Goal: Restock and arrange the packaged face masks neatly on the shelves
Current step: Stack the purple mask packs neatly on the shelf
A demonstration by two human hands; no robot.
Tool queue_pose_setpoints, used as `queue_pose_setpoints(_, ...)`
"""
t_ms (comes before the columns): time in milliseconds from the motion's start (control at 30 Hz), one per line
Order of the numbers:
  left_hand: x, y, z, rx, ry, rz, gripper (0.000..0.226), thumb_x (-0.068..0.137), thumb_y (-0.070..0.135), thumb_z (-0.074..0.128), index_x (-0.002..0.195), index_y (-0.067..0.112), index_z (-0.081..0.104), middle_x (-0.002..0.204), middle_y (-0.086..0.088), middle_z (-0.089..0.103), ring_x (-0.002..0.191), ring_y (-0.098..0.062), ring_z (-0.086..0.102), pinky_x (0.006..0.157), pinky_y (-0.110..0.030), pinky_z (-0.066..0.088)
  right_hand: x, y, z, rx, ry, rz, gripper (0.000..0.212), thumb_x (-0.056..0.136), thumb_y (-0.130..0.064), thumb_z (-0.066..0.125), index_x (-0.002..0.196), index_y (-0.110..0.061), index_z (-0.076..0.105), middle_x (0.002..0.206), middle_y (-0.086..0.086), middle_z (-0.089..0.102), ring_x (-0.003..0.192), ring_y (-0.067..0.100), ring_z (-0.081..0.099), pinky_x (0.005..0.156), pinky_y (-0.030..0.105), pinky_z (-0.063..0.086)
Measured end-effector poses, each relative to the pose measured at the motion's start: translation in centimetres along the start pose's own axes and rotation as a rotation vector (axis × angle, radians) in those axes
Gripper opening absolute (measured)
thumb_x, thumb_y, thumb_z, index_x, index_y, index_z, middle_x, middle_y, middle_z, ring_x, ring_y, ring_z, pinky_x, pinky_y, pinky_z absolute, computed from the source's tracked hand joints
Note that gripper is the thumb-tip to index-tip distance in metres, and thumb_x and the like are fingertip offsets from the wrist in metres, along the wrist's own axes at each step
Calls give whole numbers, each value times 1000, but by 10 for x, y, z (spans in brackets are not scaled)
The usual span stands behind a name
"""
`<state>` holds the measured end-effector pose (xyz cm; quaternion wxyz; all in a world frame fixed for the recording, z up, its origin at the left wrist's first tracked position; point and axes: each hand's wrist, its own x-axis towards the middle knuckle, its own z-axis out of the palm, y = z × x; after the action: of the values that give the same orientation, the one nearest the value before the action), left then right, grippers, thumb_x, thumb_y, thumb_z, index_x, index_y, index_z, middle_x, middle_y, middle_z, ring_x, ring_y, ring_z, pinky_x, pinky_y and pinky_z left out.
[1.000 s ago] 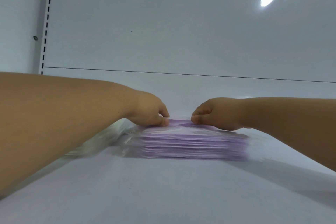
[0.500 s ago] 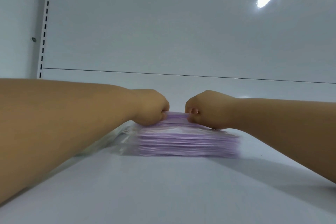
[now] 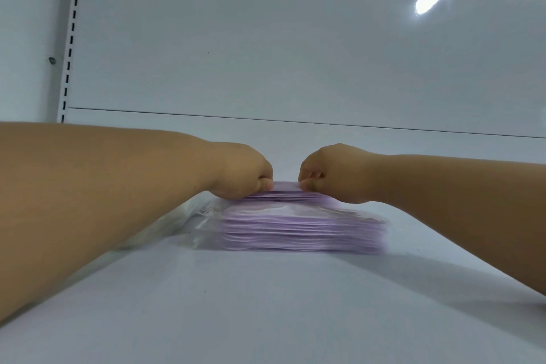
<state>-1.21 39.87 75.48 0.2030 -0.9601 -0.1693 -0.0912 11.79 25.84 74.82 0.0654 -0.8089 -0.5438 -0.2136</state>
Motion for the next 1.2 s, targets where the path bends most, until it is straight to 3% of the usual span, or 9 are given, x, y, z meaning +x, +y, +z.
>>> queue_pose_setpoints(200, 0, -1, 4, 76, 20, 18, 29, 103, 36, 43, 128, 30, 57, 112, 8, 59, 95, -15, 50, 84, -29, 42, 2, 0, 5, -170, 1, -5, 25, 97, -17, 50, 116, -26, 63, 108, -5, 62, 98, 21, 58, 82, 32, 49)
queue_pose_setpoints(300, 1, -3, 5, 142, 51, -34, 14, 99, 18, 45, 95, 22, 57, 95, 3, 58, 88, -21, 55, 74, -33, 46, 4, 2, 6, -276, 70, 44, 27, 92, -3, 46, 107, -19, 63, 96, 4, 60, 87, 28, 61, 59, 28, 43)
queue_pose_setpoints(400, -2, -6, -4, 143, 168, -105, 25, 94, 6, 43, 73, 20, 42, 77, 3, 46, 78, -23, 53, 65, -33, 43, 1, 2, -5, -325, 199, 76, 30, 94, -4, 44, 112, -20, 62, 97, 6, 61, 87, 30, 61, 56, 27, 41)
queue_pose_setpoints(467, -9, -10, -17, 107, 255, -112, 20, 94, 6, 43, 80, 18, 51, 78, 3, 49, 81, -25, 54, 70, -34, 47, -5, 2, -16, -329, 277, 49, 31, 94, -6, 44, 113, -23, 61, 95, 5, 61, 87, 32, 61, 65, 32, 51)
queue_pose_setpoints(600, -38, -5, -46, 14, 271, -61, 40, 100, 12, 38, 129, 24, 63, 98, 8, 61, 94, -16, 50, 76, -25, 41, -32, 0, -46, -331, 336, -20, 32, 98, -14, 41, 118, -30, 61, 98, 3, 65, 92, 33, 61, 76, 39, 55)
queue_pose_setpoints(767, -78, 6, -46, -9, 240, 34, 34, 101, 22, 44, 122, 37, 65, 84, 21, 56, 83, -3, 51, 74, -21, 36, -78, -13, -66, -360, 308, -161, 27, 100, -24, 45, 117, -36, 62, 92, -8, 64, 91, 25, 60, 77, 35, 52)
queue_pose_setpoints(1000, -91, 17, -18, -75, -58, 40, 52, 95, 66, 45, 140, 41, 52, 133, 23, 57, 119, -4, 53, 99, -23, 40, -103, -14, -43, -188, -46, -119, 31, 97, -55, 49, 110, -33, 66, 106, -15, 67, 102, 9, 60, 81, 27, 50)
queue_pose_setpoints(1133, -84, 21, -12, -112, 6, 30, 34, 96, 67, 36, 79, 45, 56, 84, 23, 56, 83, -1, 53, 79, -27, 42, -96, -13, -33, -105, -91, -73, 40, 96, -62, 45, 108, -30, 66, 106, -13, 66, 101, 12, 60, 86, 31, 51)
queue_pose_setpoints(1200, -84, 22, -10, -126, 13, 5, 33, 98, 64, 35, 86, 44, 59, 91, 20, 58, 87, -3, 54, 85, -30, 45, -92, -14, -32, -87, -74, -89, 37, 95, -60, 48, 108, -30, 66, 105, -14, 66, 101, 12, 60, 92, 36, 51)
